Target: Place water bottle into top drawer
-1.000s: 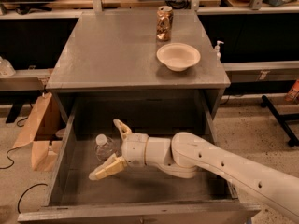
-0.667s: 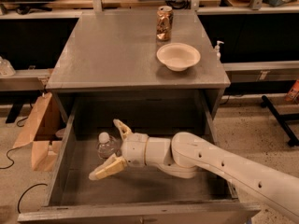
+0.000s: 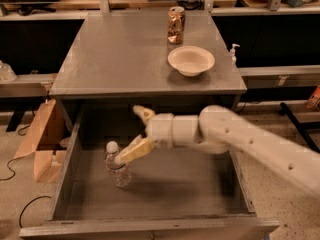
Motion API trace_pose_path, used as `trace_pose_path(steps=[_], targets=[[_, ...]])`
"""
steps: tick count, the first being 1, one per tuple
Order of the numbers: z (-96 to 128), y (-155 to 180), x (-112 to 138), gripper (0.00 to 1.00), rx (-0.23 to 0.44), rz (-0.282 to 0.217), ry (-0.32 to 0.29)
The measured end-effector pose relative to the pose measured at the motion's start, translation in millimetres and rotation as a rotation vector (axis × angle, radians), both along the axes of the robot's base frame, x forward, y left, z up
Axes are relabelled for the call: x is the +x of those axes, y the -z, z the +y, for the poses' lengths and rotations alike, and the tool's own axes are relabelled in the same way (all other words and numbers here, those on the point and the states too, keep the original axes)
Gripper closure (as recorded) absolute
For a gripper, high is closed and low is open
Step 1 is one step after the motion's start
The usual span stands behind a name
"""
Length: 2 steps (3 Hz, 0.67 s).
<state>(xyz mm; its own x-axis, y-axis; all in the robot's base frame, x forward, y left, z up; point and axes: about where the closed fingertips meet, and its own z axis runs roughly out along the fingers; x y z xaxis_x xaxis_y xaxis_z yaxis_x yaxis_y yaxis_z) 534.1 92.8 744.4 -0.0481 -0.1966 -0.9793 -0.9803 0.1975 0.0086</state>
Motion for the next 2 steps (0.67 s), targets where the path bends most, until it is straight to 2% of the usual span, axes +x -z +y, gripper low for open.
trace_pose_path(steps=[1, 2], targets=[[-68.6, -51.2, 28.9, 0.00, -0.073, -0.026, 0.030], [-125.4, -117.4, 23.9, 0.00, -0.172, -0.029, 0.050]])
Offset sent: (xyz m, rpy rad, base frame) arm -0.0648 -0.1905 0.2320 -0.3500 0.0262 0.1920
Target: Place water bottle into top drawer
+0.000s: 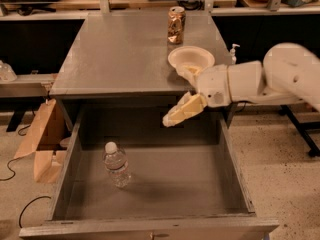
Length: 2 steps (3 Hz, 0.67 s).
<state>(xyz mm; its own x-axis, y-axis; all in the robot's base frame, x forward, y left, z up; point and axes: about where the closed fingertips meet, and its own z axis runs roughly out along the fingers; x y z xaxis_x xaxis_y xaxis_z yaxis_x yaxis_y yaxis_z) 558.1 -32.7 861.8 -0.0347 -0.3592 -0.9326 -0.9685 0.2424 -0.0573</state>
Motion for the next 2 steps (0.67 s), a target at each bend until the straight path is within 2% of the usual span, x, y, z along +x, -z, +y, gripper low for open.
trace_pose_path(steps=[1, 2], targets=[[-34.9, -85.2, -9.1, 0.00, -0.098, -0.014, 0.020], [-61.3, -149.8, -32.8, 0.00, -0.203, -0.011, 0.019]])
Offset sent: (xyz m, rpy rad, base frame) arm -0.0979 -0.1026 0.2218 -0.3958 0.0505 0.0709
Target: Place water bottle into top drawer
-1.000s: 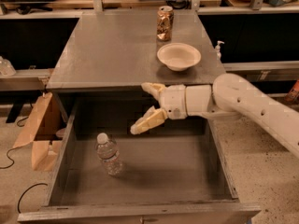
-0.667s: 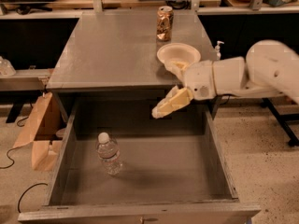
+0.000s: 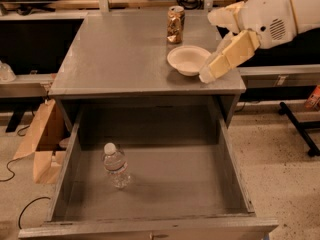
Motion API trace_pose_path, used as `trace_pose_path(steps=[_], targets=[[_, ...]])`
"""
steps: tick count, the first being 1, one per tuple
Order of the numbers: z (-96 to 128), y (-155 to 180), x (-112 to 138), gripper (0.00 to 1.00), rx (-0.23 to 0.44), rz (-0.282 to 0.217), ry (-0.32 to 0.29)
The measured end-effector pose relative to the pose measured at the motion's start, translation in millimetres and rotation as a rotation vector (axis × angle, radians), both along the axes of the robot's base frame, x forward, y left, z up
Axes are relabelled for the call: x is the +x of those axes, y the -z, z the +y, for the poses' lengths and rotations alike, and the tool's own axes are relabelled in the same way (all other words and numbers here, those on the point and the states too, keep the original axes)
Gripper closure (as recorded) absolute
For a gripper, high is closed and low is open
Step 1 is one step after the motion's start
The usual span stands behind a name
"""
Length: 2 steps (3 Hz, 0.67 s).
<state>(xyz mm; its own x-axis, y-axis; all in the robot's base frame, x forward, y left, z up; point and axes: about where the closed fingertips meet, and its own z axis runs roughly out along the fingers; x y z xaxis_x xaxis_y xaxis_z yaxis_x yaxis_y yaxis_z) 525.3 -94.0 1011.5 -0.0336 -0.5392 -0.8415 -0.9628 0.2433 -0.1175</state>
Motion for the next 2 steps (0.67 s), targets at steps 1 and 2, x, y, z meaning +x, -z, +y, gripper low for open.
trace_pose_path(steps=[1, 2], targets=[[-28.3, -31.2, -33.7, 0.00, -0.140, 0.011, 0.056], [-33.5, -33.0, -43.5, 0.00, -0.177, 0.023, 0.062]])
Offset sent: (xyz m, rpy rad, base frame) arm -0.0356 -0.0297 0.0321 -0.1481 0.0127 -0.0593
